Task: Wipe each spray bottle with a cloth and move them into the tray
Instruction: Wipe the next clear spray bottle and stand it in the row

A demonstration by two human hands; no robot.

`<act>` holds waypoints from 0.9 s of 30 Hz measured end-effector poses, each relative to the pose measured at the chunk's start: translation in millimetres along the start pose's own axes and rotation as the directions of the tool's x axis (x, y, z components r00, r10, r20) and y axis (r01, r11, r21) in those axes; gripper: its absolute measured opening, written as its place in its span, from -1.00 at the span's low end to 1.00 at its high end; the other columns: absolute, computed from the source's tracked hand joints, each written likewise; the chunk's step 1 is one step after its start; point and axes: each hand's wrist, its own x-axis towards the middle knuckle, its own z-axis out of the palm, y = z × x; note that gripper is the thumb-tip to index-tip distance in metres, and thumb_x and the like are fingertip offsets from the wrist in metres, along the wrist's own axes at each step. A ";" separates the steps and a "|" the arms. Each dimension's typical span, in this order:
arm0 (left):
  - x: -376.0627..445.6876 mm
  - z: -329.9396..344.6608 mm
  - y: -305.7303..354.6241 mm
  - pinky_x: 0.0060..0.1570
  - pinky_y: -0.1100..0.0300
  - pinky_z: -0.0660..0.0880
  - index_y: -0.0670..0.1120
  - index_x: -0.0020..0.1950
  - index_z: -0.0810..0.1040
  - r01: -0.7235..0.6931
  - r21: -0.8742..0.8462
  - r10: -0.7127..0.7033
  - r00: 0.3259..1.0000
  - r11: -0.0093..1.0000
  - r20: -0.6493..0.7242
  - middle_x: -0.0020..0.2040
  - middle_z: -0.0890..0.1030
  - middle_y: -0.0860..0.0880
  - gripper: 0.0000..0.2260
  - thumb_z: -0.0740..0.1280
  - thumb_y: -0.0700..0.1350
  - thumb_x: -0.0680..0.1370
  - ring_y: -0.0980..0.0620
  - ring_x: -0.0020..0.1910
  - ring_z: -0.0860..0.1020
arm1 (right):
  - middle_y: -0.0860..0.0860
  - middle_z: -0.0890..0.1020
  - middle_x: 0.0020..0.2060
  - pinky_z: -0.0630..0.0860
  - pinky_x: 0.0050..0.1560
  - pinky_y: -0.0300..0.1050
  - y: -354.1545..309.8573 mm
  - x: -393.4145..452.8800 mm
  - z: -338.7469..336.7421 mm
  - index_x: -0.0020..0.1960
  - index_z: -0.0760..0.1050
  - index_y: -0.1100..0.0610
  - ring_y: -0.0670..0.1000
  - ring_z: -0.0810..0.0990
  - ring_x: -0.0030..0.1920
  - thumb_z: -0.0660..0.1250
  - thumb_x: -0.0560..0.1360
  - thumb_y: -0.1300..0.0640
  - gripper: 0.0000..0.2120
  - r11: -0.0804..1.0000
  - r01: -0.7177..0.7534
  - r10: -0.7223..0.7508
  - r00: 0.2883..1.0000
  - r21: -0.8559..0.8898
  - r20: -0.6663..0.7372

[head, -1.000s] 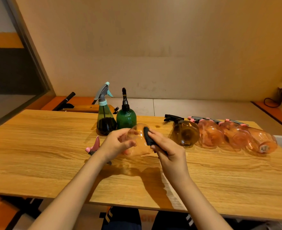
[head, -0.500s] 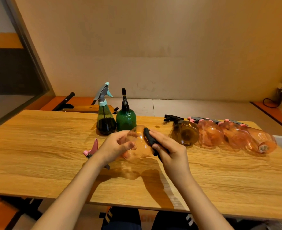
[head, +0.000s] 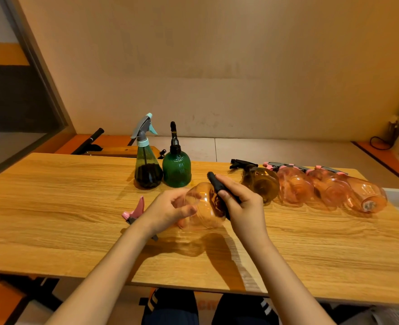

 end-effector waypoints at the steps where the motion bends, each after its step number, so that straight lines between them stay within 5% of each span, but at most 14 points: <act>1: 1.0 1.7 0.9 -0.40 0.34 0.50 -0.05 0.06 0.55 -0.005 0.001 0.005 1.000 1.000 0.005 -0.29 0.65 0.15 -0.21 0.39 0.53 0.10 0.24 -0.33 0.59 | -0.22 0.54 0.06 0.37 0.26 -0.33 -2.8 2.3 0.4 0.20 0.45 0.00 -0.17 0.48 0.20 0.32 0.44 0.42 -0.55 1.000 0.010 -0.010 1.000 -0.013 0.002; 7: 7.9 -12.3 -3.6 -0.43 0.34 0.48 -0.01 0.04 0.55 -0.024 -0.006 0.023 0.995 1.000 -0.099 -0.32 0.66 0.02 -0.21 0.36 0.55 0.08 0.23 -0.40 0.57 | -0.12 0.53 0.14 0.35 0.23 -0.38 -5.4 -20.0 0.8 0.25 0.44 0.09 -0.30 0.43 0.23 0.30 0.41 0.33 -0.57 0.965 0.246 -0.241 0.969 -0.096 0.058; 11: 4.8 -9.8 -11.9 -0.42 0.31 0.51 -0.03 0.06 0.54 0.003 -0.012 -0.004 0.999 1.000 -0.053 -0.27 0.67 0.04 -0.20 0.39 0.53 0.07 0.19 -0.35 0.60 | -0.17 0.56 0.07 0.37 0.21 -0.39 13.8 -21.8 -6.9 0.16 0.51 0.01 -0.19 0.50 0.18 0.32 0.44 0.39 -0.61 1.000 -0.015 0.015 1.000 -0.019 0.007; 14: 6.5 -5.7 -16.2 -0.25 0.17 0.61 0.09 0.13 0.54 0.054 0.098 -0.057 0.998 0.994 0.022 -0.06 0.68 0.04 -0.28 0.43 0.47 0.10 0.07 -0.09 0.65 | -0.12 0.60 0.03 0.43 0.23 -0.21 20.3 -15.5 -11.3 0.13 0.50 -0.03 -0.13 0.54 0.14 0.29 0.48 0.41 -0.61 0.965 -0.230 0.238 0.970 0.129 -0.051; 18: 12.6 -7.2 -18.7 0.16 0.06 0.52 0.29 0.11 0.47 0.087 0.313 -0.136 0.981 0.946 0.136 0.14 0.59 0.09 -0.41 0.39 0.46 0.14 0.09 0.13 0.56 | -0.11 0.60 0.02 0.44 0.23 -0.18 21.4 -11.1 -15.5 0.15 0.49 -0.02 -0.10 0.53 0.16 0.28 0.49 0.40 -0.62 0.955 -0.260 0.269 0.962 0.140 -0.048; 22: 18.9 -9.5 -15.0 0.23 0.15 0.45 0.37 0.09 0.40 0.121 0.400 -0.213 0.958 0.909 0.194 0.18 0.52 0.18 -0.50 0.39 0.38 0.19 0.12 0.20 0.50 | -0.17 0.60 -0.02 0.45 0.23 -0.14 24.8 -11.5 -13.8 0.11 0.52 -0.04 -0.13 0.53 0.13 0.29 0.48 0.40 -0.62 0.944 -0.299 0.305 0.952 0.142 -0.023; 27: 25.0 -9.5 -9.0 0.27 0.18 0.35 0.12 0.39 0.38 0.105 0.610 -0.337 0.900 0.785 0.278 0.32 0.45 0.06 -0.42 0.49 0.08 0.42 0.09 0.28 0.41 | -0.13 0.61 -0.01 0.45 0.23 -0.10 29.0 -11.8 -10.0 0.15 0.55 0.09 -0.10 0.55 0.13 0.30 0.47 0.40 -0.67 0.941 -0.318 0.320 0.947 0.113 0.002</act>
